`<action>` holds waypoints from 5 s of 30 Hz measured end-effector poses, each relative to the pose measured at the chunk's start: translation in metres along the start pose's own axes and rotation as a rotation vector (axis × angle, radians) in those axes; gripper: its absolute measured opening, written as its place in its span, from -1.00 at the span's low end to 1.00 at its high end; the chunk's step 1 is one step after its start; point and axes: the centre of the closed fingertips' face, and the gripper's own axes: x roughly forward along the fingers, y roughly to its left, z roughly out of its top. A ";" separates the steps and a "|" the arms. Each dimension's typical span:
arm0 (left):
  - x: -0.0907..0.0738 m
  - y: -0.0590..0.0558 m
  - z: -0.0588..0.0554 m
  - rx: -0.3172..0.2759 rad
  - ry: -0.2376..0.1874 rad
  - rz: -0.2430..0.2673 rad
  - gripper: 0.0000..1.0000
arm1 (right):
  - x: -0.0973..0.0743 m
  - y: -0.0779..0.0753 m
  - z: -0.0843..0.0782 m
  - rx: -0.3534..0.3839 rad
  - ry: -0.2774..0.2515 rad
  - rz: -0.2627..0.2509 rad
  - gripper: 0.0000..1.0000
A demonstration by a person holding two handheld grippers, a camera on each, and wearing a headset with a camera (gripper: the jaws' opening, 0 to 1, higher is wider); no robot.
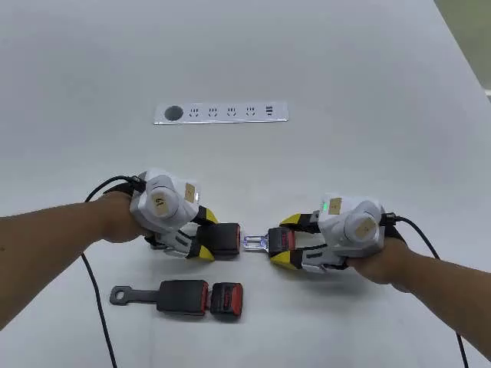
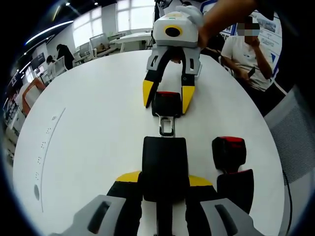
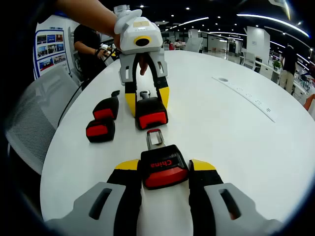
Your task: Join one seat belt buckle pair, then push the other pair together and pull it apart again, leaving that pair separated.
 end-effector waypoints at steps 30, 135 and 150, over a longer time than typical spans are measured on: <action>0.000 0.000 0.000 -0.011 -0.002 0.006 -0.33 | -0.036 -0.008 -0.029 0.011 0.019 -0.013 -0.29; -0.174 -0.084 -0.020 -0.666 -0.526 0.586 1.00 | -0.134 0.058 0.049 0.349 -0.277 -0.719 0.89; -0.209 -0.133 -0.053 -0.726 -0.583 0.652 1.00 | -0.143 0.098 0.050 0.345 -0.308 -0.748 0.94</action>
